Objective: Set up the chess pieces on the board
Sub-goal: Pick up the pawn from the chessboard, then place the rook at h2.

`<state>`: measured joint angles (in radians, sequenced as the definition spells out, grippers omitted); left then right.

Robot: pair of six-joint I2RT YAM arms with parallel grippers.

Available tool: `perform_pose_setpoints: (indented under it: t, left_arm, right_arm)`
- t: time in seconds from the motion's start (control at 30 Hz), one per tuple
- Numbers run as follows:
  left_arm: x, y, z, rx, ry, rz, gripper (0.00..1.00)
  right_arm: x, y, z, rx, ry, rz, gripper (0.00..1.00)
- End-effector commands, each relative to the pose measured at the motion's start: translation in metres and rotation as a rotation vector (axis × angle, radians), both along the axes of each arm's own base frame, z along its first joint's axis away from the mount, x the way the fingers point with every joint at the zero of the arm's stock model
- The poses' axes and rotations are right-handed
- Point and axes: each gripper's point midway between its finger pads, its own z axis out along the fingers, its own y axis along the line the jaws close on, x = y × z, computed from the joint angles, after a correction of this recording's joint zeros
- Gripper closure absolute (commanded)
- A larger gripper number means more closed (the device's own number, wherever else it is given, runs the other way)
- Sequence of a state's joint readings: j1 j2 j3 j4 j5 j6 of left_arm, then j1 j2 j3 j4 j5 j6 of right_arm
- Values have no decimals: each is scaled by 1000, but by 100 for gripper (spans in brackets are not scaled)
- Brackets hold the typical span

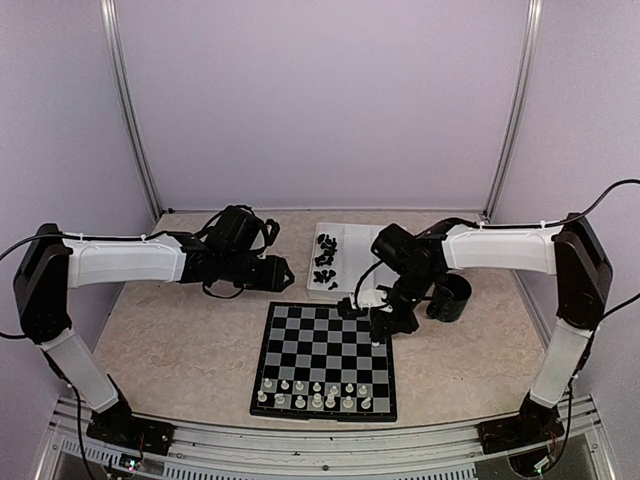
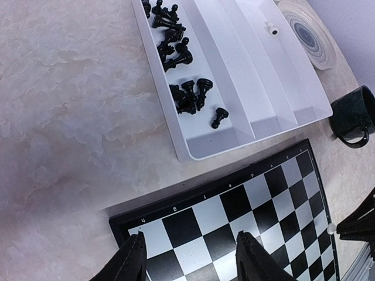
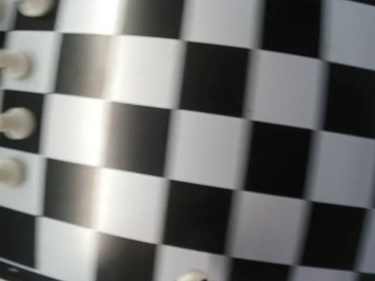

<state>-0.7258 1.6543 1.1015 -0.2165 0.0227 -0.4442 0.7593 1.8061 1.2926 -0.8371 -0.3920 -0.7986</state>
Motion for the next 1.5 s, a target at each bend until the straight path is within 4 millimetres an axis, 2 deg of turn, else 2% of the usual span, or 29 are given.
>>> perform_pose_setpoints:
  t: [0.0,0.23,0.5,0.7,1.27,1.47]
  left_arm:
    - [9,-7,9,-26,-22,-6,48]
    - [10,-9,9,-24,-21,-11,48]
    - [9,-9,7,-24,-14,-11,48]
    - [9,-8,8,-22,-17,-11,48]
    - [8,-9,6,-22,-13,-16,48]
    - [8,-9,4,-19,-11,-20,48]
  right_arm:
    - [-39,-1,-1,-5,48,64,92]
    - [-74,-4,-8,-20,93,135,91]
    - [-86,-3,-13,-29,109,168,91]
    - [-102,0,-9,-17,142,211,91]
    - [-114,-4,-20,-53,158,241,88]
    - [-113,-1,-15,-43,148,240,77]
